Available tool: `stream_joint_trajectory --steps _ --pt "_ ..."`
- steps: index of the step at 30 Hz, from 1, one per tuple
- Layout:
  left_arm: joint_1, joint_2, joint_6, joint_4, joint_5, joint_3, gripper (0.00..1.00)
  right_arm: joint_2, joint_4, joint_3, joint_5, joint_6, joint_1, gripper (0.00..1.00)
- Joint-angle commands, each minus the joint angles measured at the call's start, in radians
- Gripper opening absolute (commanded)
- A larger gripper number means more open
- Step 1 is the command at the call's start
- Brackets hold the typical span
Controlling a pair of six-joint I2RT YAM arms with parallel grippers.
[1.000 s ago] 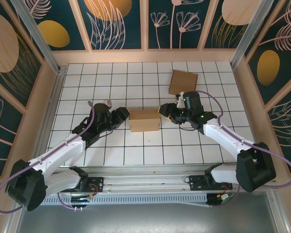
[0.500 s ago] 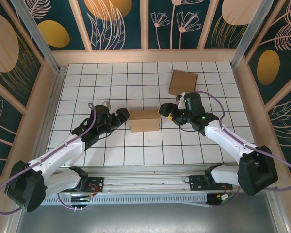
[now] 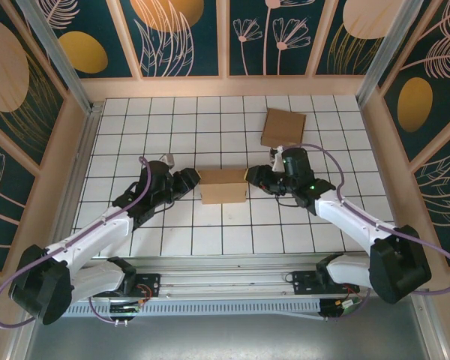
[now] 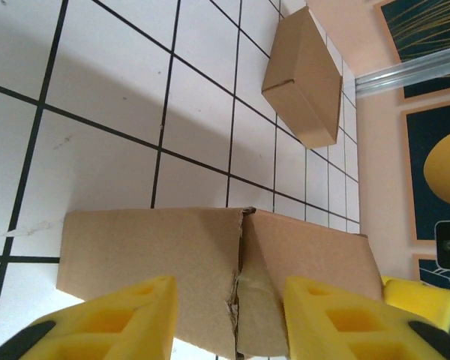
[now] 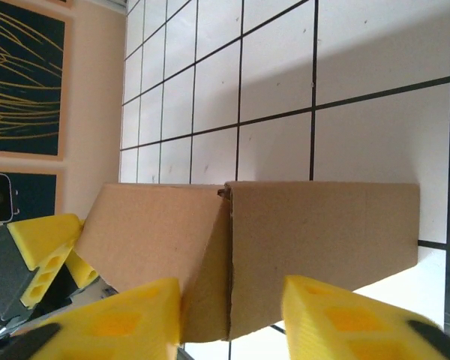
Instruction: Fold the paper box
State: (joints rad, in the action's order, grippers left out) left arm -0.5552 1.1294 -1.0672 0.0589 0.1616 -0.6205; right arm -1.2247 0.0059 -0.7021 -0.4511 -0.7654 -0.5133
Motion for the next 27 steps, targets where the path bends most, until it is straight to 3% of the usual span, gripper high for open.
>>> stream_joint_trajectory --steps 1,6,9,11,13,16,21,27 --pt "-0.001 0.044 0.025 -0.035 0.041 0.081 0.36 -0.015 -0.074 0.092 0.091 0.048 -0.028 0.34" --pt "-0.038 0.055 0.059 -0.041 0.012 0.143 0.24 -0.016 -0.163 0.071 0.2 0.113 -0.073 0.31" --pt "-0.039 0.04 0.069 -0.074 -0.011 0.122 0.25 0.001 -0.179 0.009 0.203 0.12 -0.077 0.35" --pt "-0.039 0.022 0.092 -0.121 -0.044 0.073 0.37 0.02 -0.179 -0.033 0.2 0.114 -0.076 0.4" --pt "-0.04 0.001 0.121 -0.157 -0.075 0.03 0.56 0.033 -0.174 -0.064 0.2 0.105 -0.077 0.47" --pt "-0.04 -0.014 0.161 -0.159 -0.075 -0.008 0.65 0.038 -0.163 -0.099 0.202 0.101 -0.076 0.55" --pt "-0.038 0.018 0.178 -0.094 0.004 -0.012 0.63 -0.003 -0.113 -0.101 0.174 0.108 -0.077 0.51" --pt "-0.06 0.045 0.174 -0.051 0.098 0.031 0.44 -0.021 -0.107 -0.053 0.175 0.117 -0.121 0.36"
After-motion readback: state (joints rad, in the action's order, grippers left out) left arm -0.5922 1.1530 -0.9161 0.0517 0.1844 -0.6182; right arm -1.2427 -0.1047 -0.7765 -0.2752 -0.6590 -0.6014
